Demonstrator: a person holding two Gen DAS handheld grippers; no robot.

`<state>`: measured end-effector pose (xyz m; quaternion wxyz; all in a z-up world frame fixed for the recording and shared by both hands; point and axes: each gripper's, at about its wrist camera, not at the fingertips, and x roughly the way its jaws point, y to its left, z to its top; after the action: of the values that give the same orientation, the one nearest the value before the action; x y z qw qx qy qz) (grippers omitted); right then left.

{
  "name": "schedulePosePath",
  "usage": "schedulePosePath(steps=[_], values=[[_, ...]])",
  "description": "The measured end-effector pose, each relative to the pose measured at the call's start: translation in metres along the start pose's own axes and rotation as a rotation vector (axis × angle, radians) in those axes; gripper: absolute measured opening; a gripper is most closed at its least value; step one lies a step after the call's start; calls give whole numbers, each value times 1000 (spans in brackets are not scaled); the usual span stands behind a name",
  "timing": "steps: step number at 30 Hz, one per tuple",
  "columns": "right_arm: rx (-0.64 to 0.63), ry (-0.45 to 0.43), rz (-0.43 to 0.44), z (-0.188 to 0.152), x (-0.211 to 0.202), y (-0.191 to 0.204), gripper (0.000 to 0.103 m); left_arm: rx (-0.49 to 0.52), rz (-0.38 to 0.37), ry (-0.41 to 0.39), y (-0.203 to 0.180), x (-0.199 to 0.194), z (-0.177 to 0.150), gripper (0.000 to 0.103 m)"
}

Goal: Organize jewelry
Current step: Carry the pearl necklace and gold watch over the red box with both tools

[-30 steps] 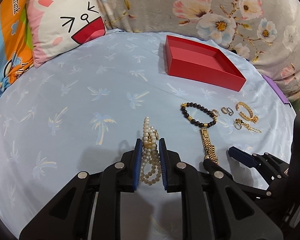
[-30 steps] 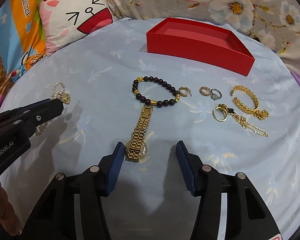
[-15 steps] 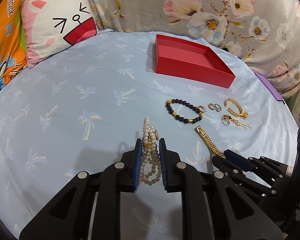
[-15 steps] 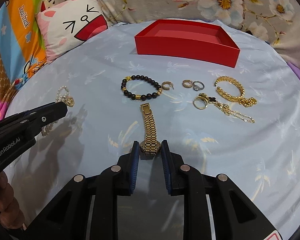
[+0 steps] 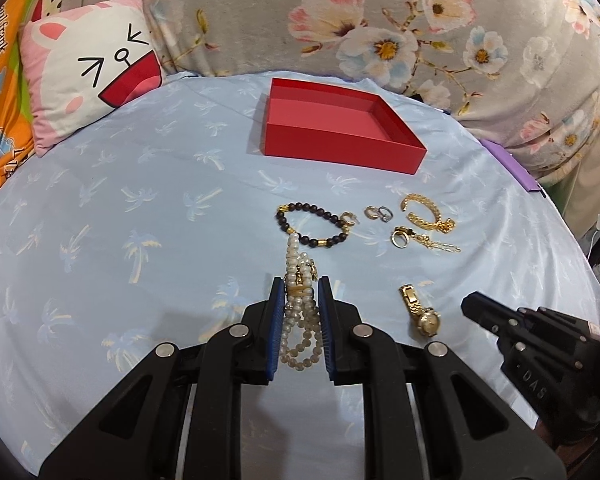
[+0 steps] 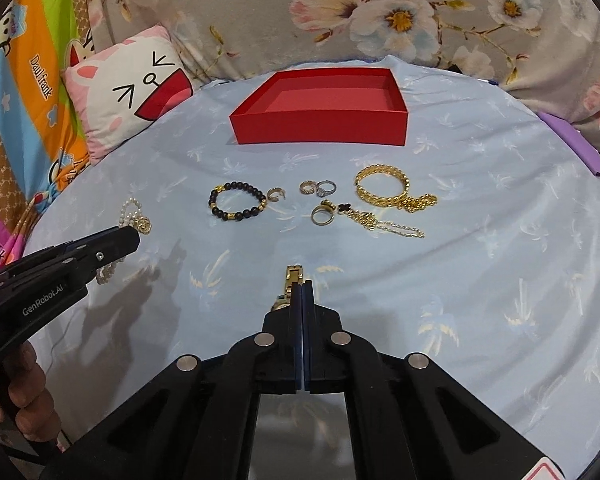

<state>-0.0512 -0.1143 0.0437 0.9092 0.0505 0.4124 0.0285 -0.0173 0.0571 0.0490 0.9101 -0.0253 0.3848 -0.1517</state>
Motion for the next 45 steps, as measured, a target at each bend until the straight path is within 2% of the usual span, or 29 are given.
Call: schedulePosePath(steps=[4, 5, 6, 7, 9, 12, 14, 16, 23, 29, 33, 37, 42, 45], values=[[4, 30, 7, -4, 7, -10, 1, 8, -2, -5, -5, -2, 1, 16], [11, 35, 24, -7, 7, -12, 6, 10, 0, -5, -5, -2, 1, 16], [9, 42, 28, -9, 8, -11, 17, 10, 0, -4, -5, -2, 1, 16], [4, 44, 31, -11, 9, -9, 36, 7, -3, -3, -5, -2, 0, 16], [-10, 37, 40, -13, 10, -2, 48, 5, -4, 0, -5, -1, 0, 16], [-33, 58, 43, -13, 21, 10, 48, 7, -2, 6, -5, 1, 0, 16], [-39, 81, 27, -13, 32, 14, 43, 9, -1, 10, -4, 2, 0, 16], [-34, 101, 24, -13, 40, 14, 23, 10, 0, 12, -3, 2, -1, 16], [-18, 95, 37, -11, 34, 10, 21, 7, -8, 17, 0, 6, 0, 16], [-11, 16, 71, 24, 5, 3, 21, 24, -29, 1, -2, 7, 15, 16], [-27, -38, 85, 62, -6, -7, 21, 47, -37, -27, -2, 10, 44, 16], [-37, -91, 93, 109, -2, -19, 21, 83, -35, -83, -4, 17, 87, 16], [-36, -140, 88, 173, 26, -38, 21, 125, -18, -161, -13, 38, 149, 16], [-34, -152, 87, 212, 51, -49, 21, 126, -39, -186, -16, 61, 189, 16]])
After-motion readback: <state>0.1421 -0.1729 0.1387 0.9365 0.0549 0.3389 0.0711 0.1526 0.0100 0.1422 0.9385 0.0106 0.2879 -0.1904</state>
